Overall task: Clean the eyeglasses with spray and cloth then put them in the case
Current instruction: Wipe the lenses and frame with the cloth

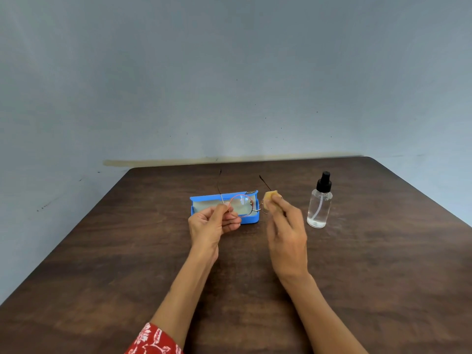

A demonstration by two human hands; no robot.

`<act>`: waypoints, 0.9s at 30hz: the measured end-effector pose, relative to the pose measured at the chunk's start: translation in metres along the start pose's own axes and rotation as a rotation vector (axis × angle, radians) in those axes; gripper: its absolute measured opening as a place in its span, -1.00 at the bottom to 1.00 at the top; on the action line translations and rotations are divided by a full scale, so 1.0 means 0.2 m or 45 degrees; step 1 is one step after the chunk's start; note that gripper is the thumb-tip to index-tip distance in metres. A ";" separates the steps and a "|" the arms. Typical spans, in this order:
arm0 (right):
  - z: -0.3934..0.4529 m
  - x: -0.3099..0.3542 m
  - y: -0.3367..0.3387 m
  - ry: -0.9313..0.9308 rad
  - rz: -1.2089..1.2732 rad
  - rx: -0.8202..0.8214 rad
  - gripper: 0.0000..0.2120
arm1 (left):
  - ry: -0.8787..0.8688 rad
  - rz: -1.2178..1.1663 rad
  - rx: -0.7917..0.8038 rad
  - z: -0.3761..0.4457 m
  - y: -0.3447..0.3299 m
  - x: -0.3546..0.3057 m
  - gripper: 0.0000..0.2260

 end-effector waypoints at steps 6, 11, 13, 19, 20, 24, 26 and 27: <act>0.00 0.02 0.02 -0.031 -0.017 -0.027 -0.74 | 0.012 -0.011 -0.006 0.00 -0.01 0.00 -0.85; -0.03 0.10 -0.05 0.207 -0.042 0.191 -0.73 | 0.015 -0.054 -0.017 0.00 0.00 0.00 -0.85; -0.02 0.08 -0.03 0.174 -0.042 0.168 -0.75 | 0.022 -0.049 -0.020 0.00 0.00 -0.01 -0.85; 0.02 0.01 0.08 -0.060 -0.001 0.050 -0.73 | -0.020 -0.013 -0.030 -0.01 0.02 -0.02 -0.87; 0.02 -0.01 0.11 -0.148 0.019 0.009 -0.74 | -0.043 0.006 -0.029 -0.02 0.03 -0.02 -0.87; 0.02 -0.10 0.21 -0.802 0.150 -0.186 -0.81 | -0.154 0.117 -0.020 -0.08 0.07 -0.03 -0.88; -0.03 -0.20 0.21 -1.201 0.270 -0.213 -0.85 | -0.227 0.175 -0.013 -0.12 0.08 -0.03 -0.89; -0.06 -0.24 0.20 -1.405 0.479 -0.236 -0.88 | -0.265 0.194 -0.011 -0.13 0.08 -0.03 -0.89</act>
Point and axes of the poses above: each hand's wrist, its own z-axis towards the middle knuckle, its own y-axis out of the back of the hand, x = y × z, the point moved 5 cm from there along z, towards the middle knuckle, and after that the axes turned 10 degrees about z, right-handed, at the moved point
